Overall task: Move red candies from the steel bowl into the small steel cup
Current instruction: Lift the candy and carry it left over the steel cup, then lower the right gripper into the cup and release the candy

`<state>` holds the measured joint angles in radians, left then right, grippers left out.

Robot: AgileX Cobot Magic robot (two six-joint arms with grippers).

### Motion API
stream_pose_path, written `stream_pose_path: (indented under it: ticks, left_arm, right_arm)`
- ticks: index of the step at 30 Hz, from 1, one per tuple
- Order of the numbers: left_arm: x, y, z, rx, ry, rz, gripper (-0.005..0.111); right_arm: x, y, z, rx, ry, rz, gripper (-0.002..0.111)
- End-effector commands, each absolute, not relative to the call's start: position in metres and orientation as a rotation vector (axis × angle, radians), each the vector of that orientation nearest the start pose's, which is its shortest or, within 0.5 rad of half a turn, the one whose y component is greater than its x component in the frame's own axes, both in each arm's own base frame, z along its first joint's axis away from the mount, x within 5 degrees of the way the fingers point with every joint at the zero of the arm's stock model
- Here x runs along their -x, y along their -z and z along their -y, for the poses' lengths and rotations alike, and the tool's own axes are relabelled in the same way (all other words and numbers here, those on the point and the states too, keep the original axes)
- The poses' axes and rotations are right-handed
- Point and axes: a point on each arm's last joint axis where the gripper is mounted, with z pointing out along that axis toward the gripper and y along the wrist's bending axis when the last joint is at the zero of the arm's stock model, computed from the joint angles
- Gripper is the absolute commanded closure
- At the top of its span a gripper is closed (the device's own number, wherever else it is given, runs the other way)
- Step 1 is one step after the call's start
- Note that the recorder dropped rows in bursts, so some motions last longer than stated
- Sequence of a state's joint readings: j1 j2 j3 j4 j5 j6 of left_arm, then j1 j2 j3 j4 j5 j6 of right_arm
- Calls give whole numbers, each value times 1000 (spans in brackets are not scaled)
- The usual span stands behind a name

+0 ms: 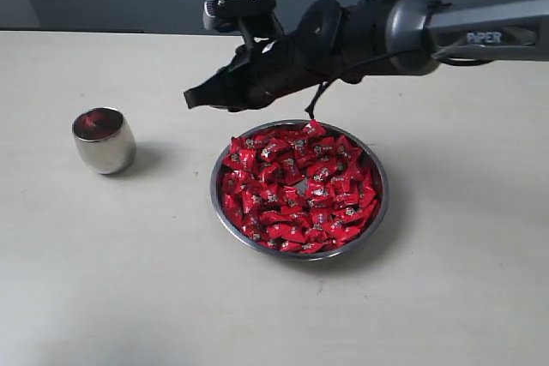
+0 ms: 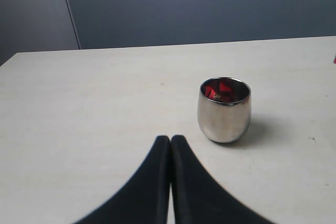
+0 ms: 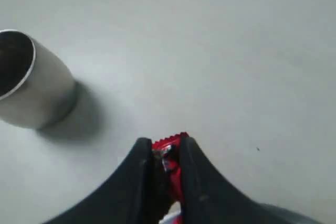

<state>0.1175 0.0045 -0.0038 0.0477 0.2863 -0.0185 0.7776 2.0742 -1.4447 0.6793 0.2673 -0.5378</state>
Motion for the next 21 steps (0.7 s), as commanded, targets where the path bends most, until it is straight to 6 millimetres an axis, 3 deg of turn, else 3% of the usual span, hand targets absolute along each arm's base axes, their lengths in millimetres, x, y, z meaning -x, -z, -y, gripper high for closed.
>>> stream_pose_path:
  ticks: [1, 7, 15, 21]
  left_arm:
    - [-54, -187, -8, 92, -114, -1767, 106]
    - [-54, -187, -8, 92, -114, -1767, 106]
    - [-54, -187, -8, 92, -114, -1767, 106]
    - [-54, -187, -8, 92, -114, -1767, 106]
  right_arm:
    - [-330, -179, -363, 947, -773, -2213, 109]
    - [-331, -181, -393, 1042, -1019, -2143, 109]
    - [-319, -187, -420, 1146, -1118, -2076, 109]
    - [-316, -190, -429, 1140, -1143, -2069, 109]
